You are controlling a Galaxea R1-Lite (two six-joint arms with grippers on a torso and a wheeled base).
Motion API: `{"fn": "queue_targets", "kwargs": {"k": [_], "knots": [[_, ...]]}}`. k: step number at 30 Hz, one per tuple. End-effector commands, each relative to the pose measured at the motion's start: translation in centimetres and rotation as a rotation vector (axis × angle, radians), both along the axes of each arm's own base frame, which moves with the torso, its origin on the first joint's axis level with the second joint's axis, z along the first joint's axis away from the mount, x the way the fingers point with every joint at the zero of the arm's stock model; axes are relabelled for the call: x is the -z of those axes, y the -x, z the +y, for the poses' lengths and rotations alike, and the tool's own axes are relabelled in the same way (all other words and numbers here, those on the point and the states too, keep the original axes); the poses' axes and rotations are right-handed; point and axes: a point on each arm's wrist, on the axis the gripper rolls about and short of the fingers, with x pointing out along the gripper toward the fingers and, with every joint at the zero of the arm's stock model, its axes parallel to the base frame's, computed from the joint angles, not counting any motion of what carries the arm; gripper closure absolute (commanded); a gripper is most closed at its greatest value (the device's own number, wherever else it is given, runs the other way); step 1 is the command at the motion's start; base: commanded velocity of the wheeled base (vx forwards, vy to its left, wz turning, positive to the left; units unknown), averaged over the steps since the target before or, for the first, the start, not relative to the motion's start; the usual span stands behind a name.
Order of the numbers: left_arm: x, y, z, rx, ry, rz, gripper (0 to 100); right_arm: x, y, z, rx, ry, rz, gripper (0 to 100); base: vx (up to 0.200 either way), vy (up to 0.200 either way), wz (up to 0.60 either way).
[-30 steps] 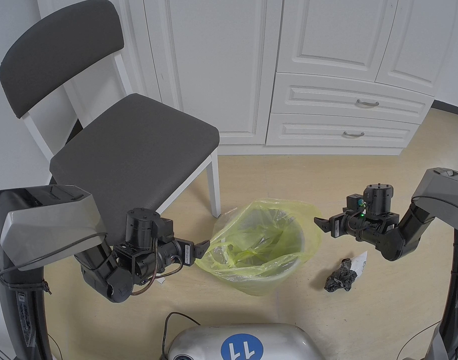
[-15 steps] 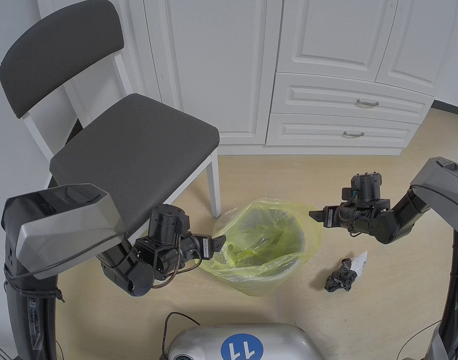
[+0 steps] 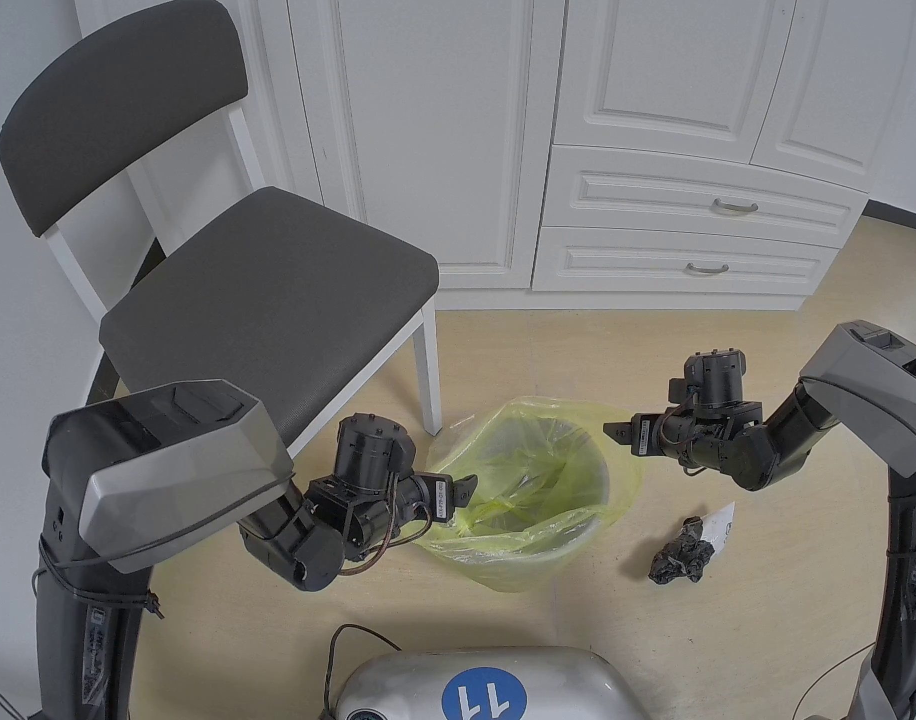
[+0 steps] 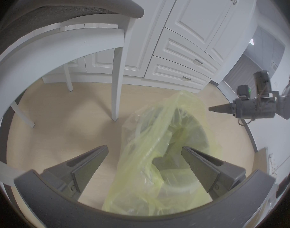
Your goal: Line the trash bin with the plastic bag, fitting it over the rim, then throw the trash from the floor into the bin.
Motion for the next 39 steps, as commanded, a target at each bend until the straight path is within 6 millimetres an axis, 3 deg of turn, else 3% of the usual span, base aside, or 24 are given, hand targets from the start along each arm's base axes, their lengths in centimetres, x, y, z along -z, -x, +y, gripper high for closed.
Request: {"fn": "queue_targets", "kwargs": {"k": [1,7,18,27,39], "knots": [[1.4,-2.5,-0.9,-0.065,-0.036,0.001,0,0.6,-0.5,0.3,0.008,-0.023,0.003,0,0.0,0.0,0.0],[2.0,-5.8,-0.6,-0.197,-0.047,-0.033,0,0.9,-1.5,0.6,0.062,-0.053,-0.007,0,0.0,0.0,0.0],[3.4,-9.5,0.6,-0.335,-0.028,-0.09,0,3.4,-3.2,0.9,0.133,-0.051,-0.012,0,0.0,0.0,0.0],[2.7,-10.8,0.1,-0.368,0.059,-0.133,0,4.8,-5.5,1.3,0.224,-0.128,-0.045,0,0.0,0.0,0.0],[3.9,-12.3,-0.6,-0.425,0.076,-0.16,0,8.0,-6.9,1.4,0.26,-0.154,-0.024,0,0.0,0.0,0.0]]}}
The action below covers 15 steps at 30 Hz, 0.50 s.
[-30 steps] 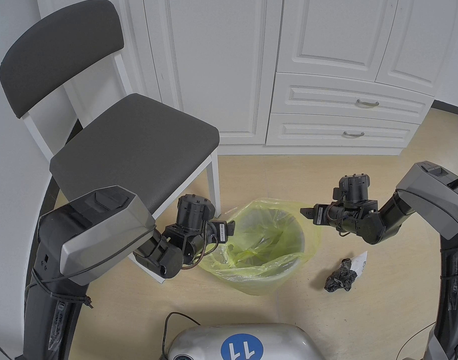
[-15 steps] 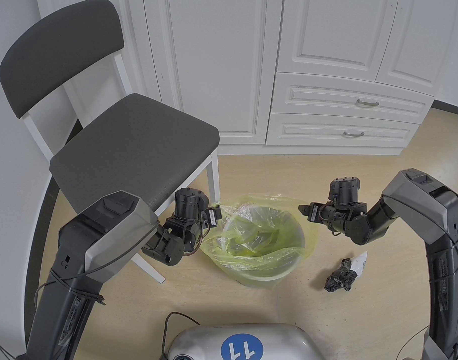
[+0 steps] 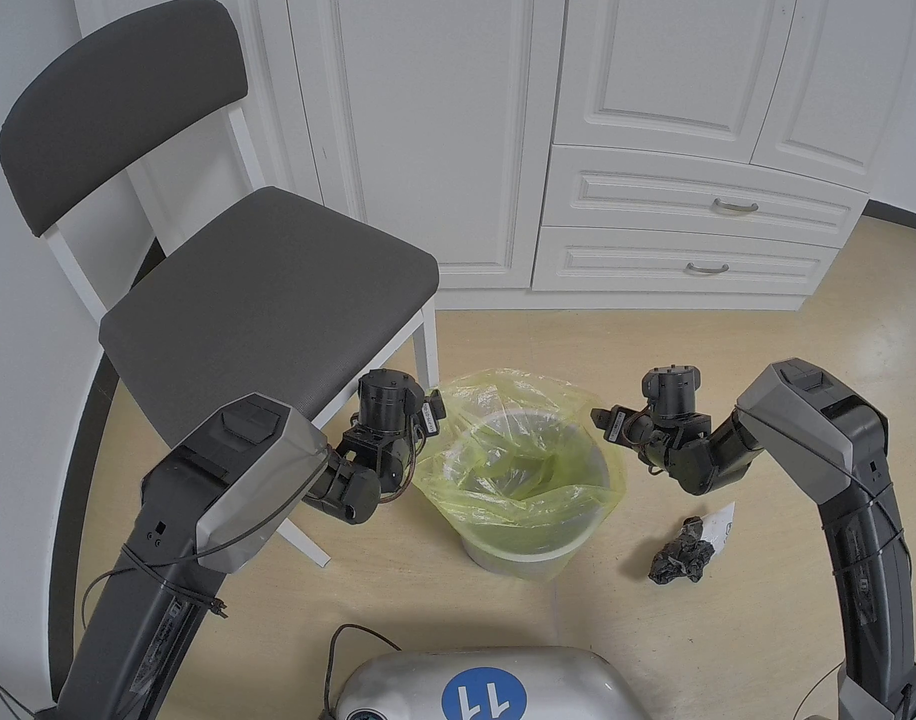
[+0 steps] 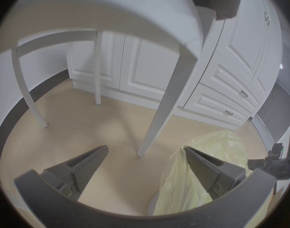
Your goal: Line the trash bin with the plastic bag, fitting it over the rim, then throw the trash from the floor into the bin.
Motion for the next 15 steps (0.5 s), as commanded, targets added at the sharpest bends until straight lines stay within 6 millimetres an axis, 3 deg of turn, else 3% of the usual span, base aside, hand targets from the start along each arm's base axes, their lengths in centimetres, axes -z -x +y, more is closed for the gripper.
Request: {"fn": "queue_targets", "kwargs": {"k": [1,15], "knots": [[1.3,-0.3,-0.2,-0.001,-0.019,0.034,0,2.2,-0.4,-0.1,0.007,0.006,0.031,0,0.0,0.0,0.0],[2.5,-0.3,0.4,-0.04,-0.134,0.239,0,3.3,-0.5,-0.8,0.043,0.05,0.132,0,0.0,0.0,0.0]]}}
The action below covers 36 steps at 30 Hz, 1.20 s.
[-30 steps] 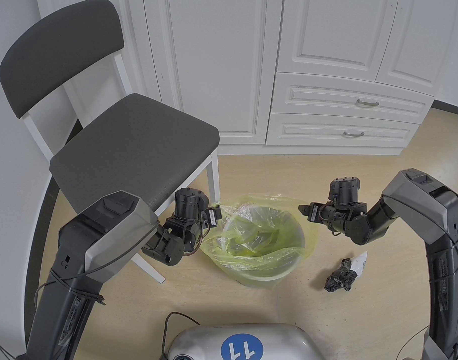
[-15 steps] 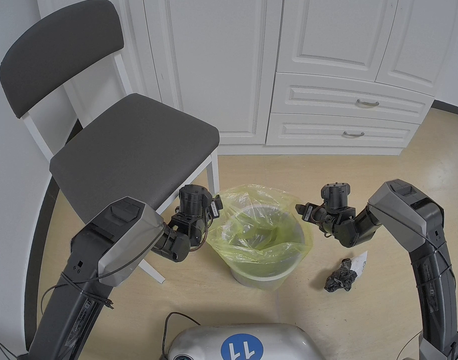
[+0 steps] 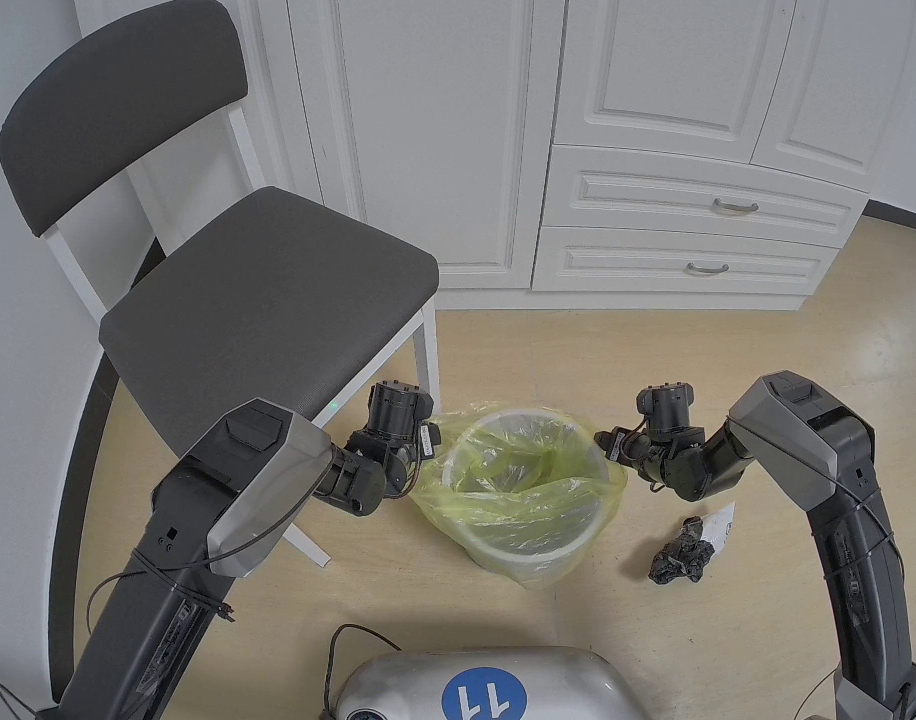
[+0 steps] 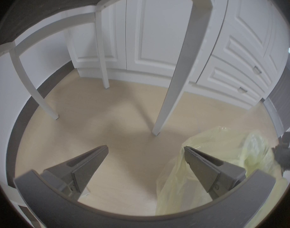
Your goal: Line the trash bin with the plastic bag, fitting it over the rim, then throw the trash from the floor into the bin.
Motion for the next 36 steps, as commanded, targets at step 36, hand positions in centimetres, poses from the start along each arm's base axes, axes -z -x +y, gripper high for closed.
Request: {"fn": "queue_targets", "kwargs": {"k": [36], "knots": [[-9.1,9.2,1.2,0.161,-0.068,-0.032,0,-12.7,7.4,-2.1,-0.109,0.139,-0.015,0,0.0,0.0,0.0]]}}
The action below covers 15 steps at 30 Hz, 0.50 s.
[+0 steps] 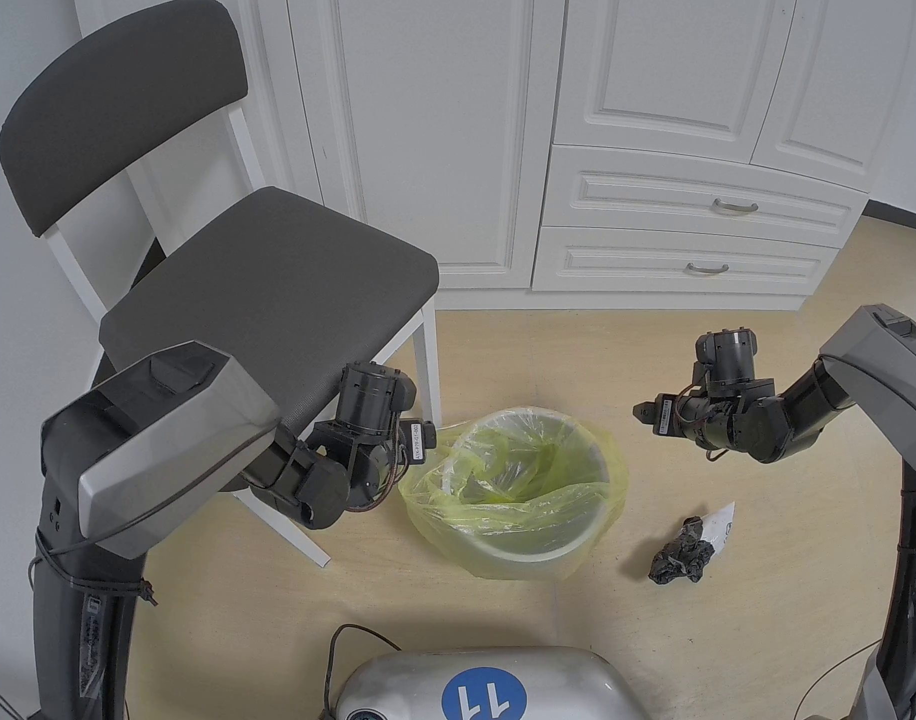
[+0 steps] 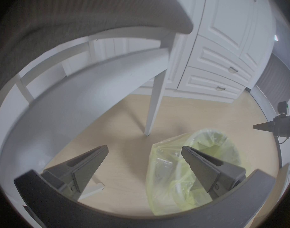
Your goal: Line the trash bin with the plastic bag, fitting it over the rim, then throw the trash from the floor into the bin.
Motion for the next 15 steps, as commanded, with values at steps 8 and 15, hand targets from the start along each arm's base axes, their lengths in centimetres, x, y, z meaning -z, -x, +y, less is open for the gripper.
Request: {"fn": "queue_targets", "kwargs": {"k": [8,15], "knots": [[-1.8,2.0,-0.1,0.053,-0.005,-0.03,0,-1.0,2.3,2.7,-0.072,-0.003,0.008,0,0.0,0.0,0.0],[-2.1,3.2,-0.2,0.068,-0.007,-0.023,0,-0.7,3.2,5.2,-0.127,0.0,0.017,0,0.0,0.0,0.0]]}}
